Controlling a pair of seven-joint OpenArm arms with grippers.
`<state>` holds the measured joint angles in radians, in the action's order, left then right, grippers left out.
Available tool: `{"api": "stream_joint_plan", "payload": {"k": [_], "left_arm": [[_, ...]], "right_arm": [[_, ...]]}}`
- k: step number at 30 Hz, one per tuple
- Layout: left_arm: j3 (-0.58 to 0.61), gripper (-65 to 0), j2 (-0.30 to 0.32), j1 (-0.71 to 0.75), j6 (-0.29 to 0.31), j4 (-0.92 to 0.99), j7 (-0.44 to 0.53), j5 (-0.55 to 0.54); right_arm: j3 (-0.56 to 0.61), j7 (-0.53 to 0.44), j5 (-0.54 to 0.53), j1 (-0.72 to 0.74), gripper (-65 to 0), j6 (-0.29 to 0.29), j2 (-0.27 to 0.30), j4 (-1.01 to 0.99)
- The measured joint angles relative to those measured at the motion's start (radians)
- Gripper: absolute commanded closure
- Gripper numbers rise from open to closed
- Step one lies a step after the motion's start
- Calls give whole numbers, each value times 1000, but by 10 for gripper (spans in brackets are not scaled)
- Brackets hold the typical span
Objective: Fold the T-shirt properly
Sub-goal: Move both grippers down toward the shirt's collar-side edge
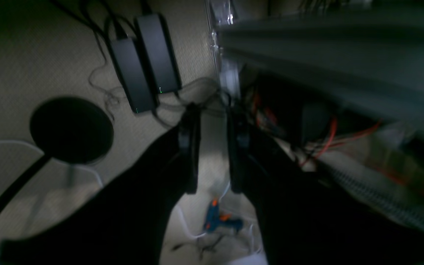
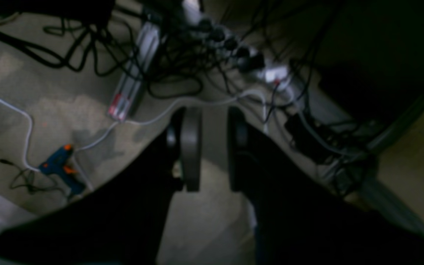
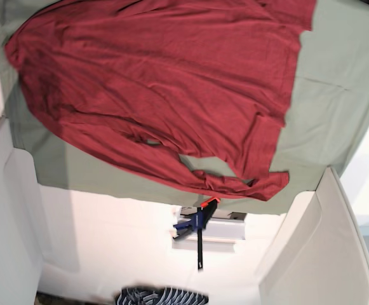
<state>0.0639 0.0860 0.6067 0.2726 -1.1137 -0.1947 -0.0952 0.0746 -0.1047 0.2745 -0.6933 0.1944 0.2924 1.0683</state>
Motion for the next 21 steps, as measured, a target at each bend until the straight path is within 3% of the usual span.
{"api": "stream_joint_plan", "payload": {"k": [3,6,9,12,21], "left_arm": [[-43,-170,-7,74,9,-117,-52,-50],[-139,-233,-5,147,24,-259,-61,-99],[-240,-298,2,205,156,-409,-139,-198],[-331,-303,-4,260,244,-544,-214,-320],[-544,-303,-4,366,339,-833,-300,-462]], "right_arm": [[0,24,-3,-54,-133,0,24,100],[0,71,-41,-112,-133,-1,43,211],[0,84,-63,-170,-133,-2,60,315],[2,111,-62,-220,-133,-12,82,414],[0,237,-19,-323,-133,-89,134,689]]}}
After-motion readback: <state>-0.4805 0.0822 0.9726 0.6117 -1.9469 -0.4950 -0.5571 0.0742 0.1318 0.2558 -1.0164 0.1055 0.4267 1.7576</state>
